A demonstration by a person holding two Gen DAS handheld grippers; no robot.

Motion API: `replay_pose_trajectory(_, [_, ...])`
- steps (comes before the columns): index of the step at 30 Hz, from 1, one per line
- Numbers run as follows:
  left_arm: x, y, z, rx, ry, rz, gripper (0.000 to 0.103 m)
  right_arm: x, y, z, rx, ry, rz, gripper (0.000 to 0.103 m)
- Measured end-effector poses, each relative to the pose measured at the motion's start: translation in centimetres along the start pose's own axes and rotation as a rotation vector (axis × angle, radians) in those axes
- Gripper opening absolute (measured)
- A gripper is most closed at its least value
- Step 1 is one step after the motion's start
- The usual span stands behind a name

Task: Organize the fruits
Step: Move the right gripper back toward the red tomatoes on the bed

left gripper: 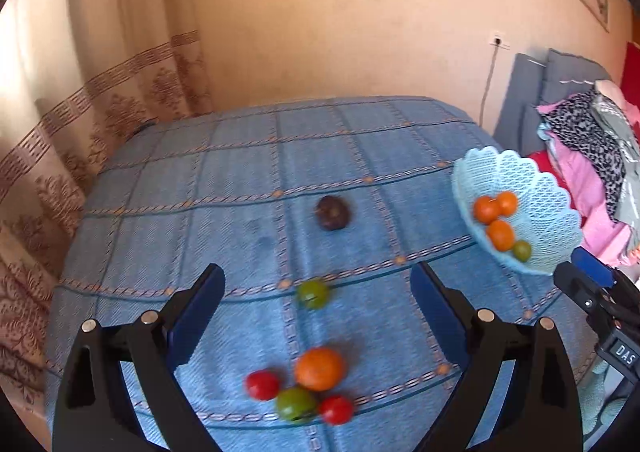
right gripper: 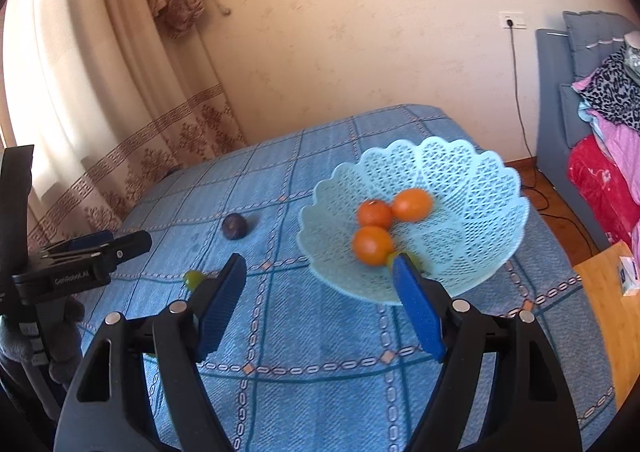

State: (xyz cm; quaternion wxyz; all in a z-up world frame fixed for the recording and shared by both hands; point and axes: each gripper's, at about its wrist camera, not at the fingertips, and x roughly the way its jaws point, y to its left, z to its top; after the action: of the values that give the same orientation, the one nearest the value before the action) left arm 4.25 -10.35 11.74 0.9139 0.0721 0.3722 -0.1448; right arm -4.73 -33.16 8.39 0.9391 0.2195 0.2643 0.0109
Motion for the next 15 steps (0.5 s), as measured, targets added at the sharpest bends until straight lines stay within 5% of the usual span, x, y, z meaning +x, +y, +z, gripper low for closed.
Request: replay_pose_trajectory(15, [1.8,6.1,-6.1,-0.086,0.116,0.082,0.093,2.5,5.1,-3.5,-0.119,0.119,0.087,0.077])
